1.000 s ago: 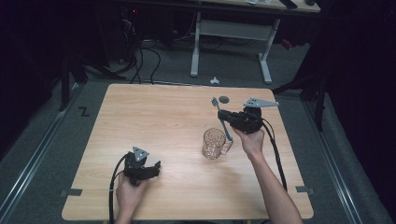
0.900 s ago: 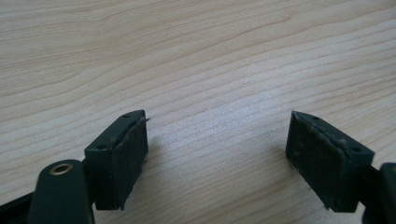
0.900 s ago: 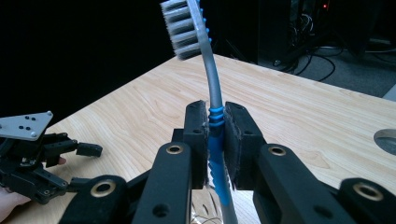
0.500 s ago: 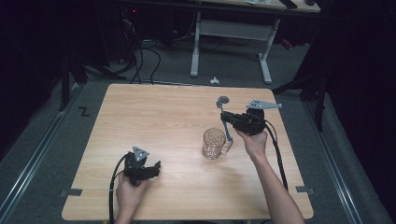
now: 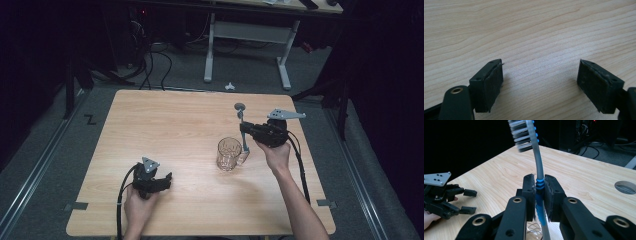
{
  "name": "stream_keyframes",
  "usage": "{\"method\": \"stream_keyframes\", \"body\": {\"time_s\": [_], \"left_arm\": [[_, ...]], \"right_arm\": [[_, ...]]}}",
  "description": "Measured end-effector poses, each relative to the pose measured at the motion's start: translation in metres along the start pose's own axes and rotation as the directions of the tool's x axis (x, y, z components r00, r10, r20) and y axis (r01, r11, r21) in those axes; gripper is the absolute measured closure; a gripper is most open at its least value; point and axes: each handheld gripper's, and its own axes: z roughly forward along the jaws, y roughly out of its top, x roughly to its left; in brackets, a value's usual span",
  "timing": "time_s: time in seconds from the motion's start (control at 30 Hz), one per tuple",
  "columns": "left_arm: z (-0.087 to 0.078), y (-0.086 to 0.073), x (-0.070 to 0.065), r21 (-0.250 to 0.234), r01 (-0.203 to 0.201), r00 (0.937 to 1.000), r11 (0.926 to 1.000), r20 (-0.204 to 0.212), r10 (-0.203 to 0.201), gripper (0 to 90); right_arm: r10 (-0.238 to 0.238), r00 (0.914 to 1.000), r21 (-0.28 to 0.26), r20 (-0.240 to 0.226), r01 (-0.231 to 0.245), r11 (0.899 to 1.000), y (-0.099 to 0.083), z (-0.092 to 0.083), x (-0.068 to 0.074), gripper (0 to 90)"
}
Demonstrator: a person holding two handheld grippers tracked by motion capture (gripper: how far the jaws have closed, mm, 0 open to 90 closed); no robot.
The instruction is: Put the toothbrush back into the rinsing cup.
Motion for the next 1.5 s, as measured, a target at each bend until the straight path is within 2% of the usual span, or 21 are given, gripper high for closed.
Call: {"method": "stream_keyframes", "body": {"time_s": [1.1,1.5], "left_arm": [[0.0,0.0,0.0,0.0,0.0,1.0,1.0,0.0,0.0,21.5],[0.0,0.0,0.0,0.0,0.0,1.0,1.0,0.0,0.0,21.5]], "right_arm": [[-0.02,0.9996,0.033,0.02,0.019,0.999,-0.012,-0.011,0.004,79.9],[-0.003,0.9997,0.036,0.024,0.002,0.999,-0.02,-0.016,0.0,79.9]]}}
